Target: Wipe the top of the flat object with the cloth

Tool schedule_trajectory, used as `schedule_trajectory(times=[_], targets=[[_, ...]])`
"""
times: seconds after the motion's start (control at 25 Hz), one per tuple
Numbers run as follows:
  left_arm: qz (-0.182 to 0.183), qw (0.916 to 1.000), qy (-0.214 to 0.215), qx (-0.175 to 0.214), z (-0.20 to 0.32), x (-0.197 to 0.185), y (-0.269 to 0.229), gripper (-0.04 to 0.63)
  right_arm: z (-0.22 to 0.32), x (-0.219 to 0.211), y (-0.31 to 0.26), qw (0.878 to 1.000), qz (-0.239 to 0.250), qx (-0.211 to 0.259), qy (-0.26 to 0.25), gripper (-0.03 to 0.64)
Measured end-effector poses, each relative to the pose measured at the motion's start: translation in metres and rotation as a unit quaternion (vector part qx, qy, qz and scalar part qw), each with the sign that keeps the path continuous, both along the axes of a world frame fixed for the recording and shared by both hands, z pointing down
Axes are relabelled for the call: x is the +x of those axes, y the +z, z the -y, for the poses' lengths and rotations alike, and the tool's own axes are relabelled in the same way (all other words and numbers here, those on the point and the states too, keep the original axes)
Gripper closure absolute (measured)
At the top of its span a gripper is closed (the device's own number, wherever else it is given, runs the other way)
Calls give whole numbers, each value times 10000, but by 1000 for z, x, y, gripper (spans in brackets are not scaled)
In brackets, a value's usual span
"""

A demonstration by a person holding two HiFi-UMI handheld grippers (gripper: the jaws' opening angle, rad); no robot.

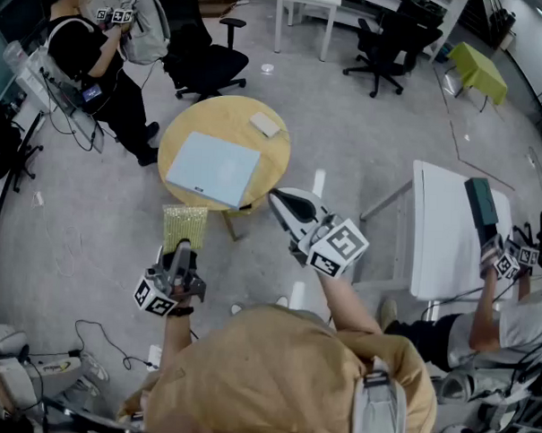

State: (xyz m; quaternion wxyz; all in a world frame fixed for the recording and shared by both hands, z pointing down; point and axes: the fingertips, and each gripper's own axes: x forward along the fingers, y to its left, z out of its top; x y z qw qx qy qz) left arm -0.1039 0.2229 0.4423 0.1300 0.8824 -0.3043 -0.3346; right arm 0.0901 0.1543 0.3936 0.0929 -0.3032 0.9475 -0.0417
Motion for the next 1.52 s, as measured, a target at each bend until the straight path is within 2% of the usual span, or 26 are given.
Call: schedule_trajectory(times=[0.2,0.36,0.6,0.8,1.0,1.28,1.52], targets=[[-75,9997,26,-237,-1,0,20,526,-10,-6,31,9995,-107,-302,-48,615],[-68,9996,102,-247,2,7,20,526,-13,-6,32,9994,-138,-313,-75,615],[-32,9995,173,-276,2,23,24,526,-14,4,31,9988,155,-431,-144,614],[-74,9989,165,-425,-1,40,36,526,-19,8,43,9988,-121,-430,-194,614],[-74,9993,48,-350,-8,54,34,526,-29,15,45,9982,-273,-332,-410,614],[-96,9990,16,-440,-14,84,44,526,-33,28,45,9974,-301,-294,-586,614],[-47,9986,20,-520,-3,87,54,526,-24,28,57,9970,-298,-361,-620,614]])
